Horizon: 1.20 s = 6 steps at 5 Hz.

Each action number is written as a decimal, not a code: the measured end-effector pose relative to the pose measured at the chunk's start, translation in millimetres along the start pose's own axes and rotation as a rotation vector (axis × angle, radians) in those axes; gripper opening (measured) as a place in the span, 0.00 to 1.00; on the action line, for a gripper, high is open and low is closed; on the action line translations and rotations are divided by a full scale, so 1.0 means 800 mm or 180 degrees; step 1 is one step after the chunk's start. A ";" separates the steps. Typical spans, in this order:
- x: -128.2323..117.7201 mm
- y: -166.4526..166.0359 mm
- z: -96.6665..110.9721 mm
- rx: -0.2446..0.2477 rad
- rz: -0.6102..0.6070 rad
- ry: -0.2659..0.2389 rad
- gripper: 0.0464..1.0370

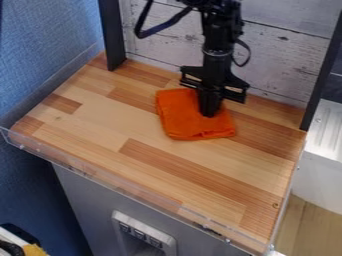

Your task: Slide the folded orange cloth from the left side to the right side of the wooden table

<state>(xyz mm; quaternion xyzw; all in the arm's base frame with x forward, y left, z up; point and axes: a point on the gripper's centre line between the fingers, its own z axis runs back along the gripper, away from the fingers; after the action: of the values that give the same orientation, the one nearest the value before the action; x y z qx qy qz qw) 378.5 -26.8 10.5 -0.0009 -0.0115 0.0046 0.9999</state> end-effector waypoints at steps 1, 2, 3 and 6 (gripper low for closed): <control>-0.005 -0.021 -0.003 -0.0018 -0.0008 0.0012 0.02; -0.010 -0.031 -0.004 -0.0026 0.0012 0.0023 0.02; -0.016 -0.047 -0.004 -0.0026 -0.0015 0.0059 0.02; -0.039 -0.054 0.007 0.0013 -0.0172 0.0290 0.43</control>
<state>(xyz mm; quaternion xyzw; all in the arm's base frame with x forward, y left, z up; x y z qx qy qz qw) 347.3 -70.6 15.1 0.0012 0.0340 -0.0225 0.9992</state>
